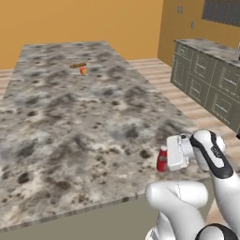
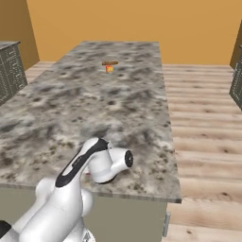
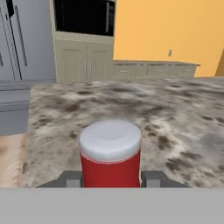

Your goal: Move the ketchup and mustard from the cabinet to the dining counter.

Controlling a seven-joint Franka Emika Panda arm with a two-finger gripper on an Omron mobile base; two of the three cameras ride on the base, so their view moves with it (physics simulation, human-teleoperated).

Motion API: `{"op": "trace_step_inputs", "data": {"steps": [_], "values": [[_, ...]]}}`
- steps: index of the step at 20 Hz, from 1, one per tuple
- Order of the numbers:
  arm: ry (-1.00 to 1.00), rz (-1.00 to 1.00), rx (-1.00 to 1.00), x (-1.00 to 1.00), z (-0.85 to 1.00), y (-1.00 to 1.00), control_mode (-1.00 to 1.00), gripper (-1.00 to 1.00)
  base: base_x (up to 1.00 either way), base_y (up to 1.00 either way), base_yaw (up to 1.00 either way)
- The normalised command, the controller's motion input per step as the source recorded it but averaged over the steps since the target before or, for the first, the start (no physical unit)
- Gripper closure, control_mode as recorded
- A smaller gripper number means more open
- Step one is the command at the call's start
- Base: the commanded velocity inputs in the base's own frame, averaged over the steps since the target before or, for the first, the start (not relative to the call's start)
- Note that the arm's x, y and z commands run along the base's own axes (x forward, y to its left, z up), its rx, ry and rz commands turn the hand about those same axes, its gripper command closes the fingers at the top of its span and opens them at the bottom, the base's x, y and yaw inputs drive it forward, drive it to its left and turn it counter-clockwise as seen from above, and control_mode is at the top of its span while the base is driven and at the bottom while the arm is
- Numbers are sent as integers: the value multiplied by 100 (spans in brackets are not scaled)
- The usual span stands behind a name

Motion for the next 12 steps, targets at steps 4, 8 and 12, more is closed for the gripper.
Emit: {"op": "trace_step_inputs", "data": {"steps": [4, 8, 12], "values": [[0, 5, 0, 17, -31, 0, -100, 100, 0, 0, 0], [0, 5, 0, 17, -31, 0, -100, 100, 0, 0, 0], [0, 4, 0, 17, -31, 0, -100, 100, 0, 0, 0]]}}
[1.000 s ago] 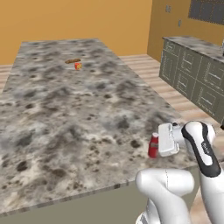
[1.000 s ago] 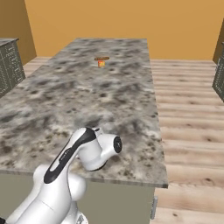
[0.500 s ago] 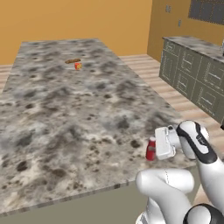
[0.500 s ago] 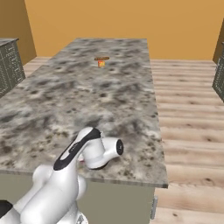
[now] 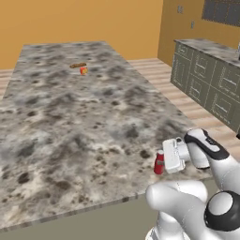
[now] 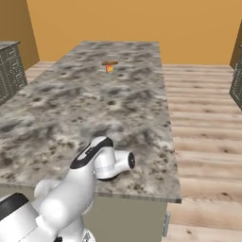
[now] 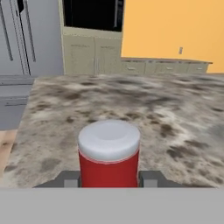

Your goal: Move the ketchup and mustard from the cabinet to the dining counter.

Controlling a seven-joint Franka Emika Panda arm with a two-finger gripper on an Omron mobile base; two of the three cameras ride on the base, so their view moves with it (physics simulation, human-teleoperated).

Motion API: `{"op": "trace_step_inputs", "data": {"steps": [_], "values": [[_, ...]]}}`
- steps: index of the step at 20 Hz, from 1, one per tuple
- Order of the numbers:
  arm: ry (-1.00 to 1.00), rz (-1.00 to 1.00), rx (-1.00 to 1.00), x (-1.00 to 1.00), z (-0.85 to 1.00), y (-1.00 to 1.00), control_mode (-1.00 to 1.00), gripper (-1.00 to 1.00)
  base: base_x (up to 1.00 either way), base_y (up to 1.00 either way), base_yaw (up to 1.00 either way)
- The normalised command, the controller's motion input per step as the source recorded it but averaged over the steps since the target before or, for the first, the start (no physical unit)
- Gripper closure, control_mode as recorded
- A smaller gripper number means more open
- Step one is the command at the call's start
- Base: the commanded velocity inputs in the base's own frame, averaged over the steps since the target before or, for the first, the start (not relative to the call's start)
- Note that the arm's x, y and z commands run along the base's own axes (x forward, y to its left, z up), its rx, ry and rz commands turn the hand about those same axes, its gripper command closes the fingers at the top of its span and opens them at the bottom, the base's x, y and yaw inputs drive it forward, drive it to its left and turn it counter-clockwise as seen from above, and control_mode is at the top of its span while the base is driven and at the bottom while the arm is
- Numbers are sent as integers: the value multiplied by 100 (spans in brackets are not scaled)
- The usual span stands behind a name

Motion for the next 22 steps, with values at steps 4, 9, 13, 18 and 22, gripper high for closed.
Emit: {"op": "trace_step_inputs", "data": {"steps": [4, 9, 13, 18, 22], "values": [[0, 4, 0, 19, -31, 0, -100, 100, 0, 0, 0], [0, 4, 0, 13, -30, 1, -100, -100, 0, 0, 0], [0, 2, 0, -2, -10, 0, -100, -100, 0, 0, 0], [0, 0, 0, -17, -2, 11, -100, -100, 0, 0, 0], [0, 0, 0, -21, 0, 23, -100, -100, 0, 0, 0]]}}
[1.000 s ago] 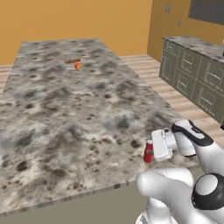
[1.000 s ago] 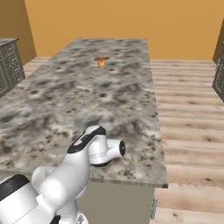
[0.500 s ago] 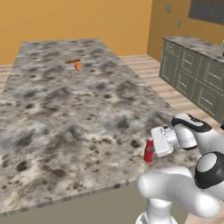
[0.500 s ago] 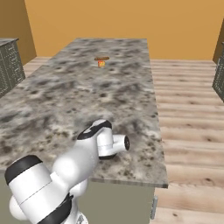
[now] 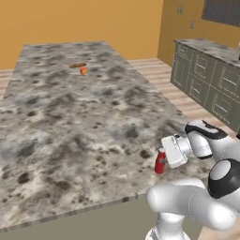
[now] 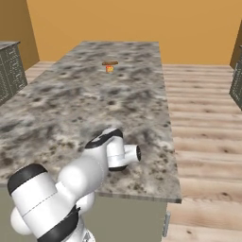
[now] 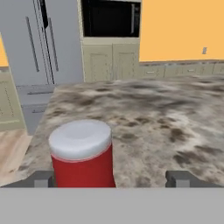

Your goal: Move the ketchup and mustard from the cabinet to the dining counter.

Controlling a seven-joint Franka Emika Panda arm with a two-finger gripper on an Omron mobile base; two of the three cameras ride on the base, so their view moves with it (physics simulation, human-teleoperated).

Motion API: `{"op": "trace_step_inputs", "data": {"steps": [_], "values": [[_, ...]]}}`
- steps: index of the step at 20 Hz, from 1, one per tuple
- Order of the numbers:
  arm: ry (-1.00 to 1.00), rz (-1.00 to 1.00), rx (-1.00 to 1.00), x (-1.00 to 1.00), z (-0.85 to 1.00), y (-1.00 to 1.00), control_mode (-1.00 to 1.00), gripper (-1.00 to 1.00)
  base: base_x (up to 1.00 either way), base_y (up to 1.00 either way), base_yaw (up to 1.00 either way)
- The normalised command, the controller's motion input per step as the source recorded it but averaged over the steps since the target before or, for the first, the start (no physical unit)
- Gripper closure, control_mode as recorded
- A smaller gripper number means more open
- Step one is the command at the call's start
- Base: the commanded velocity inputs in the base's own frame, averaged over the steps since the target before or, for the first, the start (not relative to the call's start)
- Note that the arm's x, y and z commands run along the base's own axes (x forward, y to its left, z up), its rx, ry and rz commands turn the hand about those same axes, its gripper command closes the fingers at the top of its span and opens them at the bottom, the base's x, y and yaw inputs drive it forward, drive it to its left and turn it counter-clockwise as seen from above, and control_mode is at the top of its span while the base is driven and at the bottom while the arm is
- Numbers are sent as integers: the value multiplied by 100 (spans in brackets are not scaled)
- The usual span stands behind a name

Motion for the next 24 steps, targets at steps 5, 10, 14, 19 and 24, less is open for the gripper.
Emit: {"op": "trace_step_inputs", "data": {"steps": [5, 10, 14, 19, 24], "values": [[0, 0, 0, -16, 42, 0, -100, -100, 0, 0, 0], [-1, 0, 2, -16, 85, 0, -100, -100, 0, 0, 0], [0, -2, 0, -28, 98, 1, -100, -100, 0, 0, 0], [0, -43, 0, -59, 97, 10, -100, -100, 0, 0, 0], [-1, -75, -1, -46, 51, 17, -100, -100, 0, 0, 0]]}}
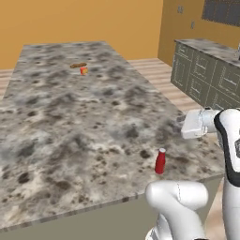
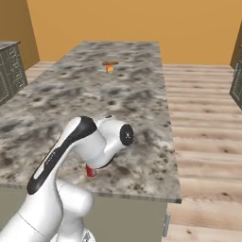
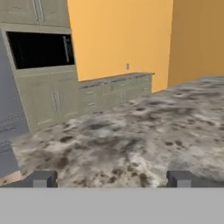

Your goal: Move the ketchup and mustard from the cabinet to the dining counter.

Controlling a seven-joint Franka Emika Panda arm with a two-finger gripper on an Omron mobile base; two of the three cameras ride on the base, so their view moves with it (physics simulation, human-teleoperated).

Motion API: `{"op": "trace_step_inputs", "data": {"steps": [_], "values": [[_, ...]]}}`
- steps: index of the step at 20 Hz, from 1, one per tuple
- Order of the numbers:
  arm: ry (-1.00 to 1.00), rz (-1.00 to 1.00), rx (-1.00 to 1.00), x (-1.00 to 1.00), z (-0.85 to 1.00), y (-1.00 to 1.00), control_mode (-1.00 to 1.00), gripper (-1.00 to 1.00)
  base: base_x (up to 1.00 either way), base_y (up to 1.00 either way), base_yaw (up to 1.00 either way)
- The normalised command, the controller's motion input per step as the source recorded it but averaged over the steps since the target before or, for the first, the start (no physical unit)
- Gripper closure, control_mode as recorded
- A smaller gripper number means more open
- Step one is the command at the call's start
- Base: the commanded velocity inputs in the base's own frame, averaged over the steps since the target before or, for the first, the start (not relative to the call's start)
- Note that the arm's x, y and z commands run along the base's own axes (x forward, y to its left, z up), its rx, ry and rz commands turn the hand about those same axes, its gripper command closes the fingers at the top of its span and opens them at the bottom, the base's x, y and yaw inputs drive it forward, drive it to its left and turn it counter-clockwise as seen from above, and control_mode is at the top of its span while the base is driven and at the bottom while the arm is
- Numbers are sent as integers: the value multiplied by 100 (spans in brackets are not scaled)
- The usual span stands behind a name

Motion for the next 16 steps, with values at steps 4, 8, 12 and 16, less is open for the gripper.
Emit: {"op": "trace_step_inputs", "data": {"steps": [4, 8, 12, 16], "values": [[-9, -50, -10, -39, 13, 20, -100, -100, 0, 0, 0], [-6, -17, -5, -32, 3, 8, -100, -100, 0, 0, 0], [0, 0, 0, -1, 0, 0, 100, -100, -14, -2, 0], [0, 0, 0, 0, 0, 0, 100, -100, -100, -39, 0]]}}
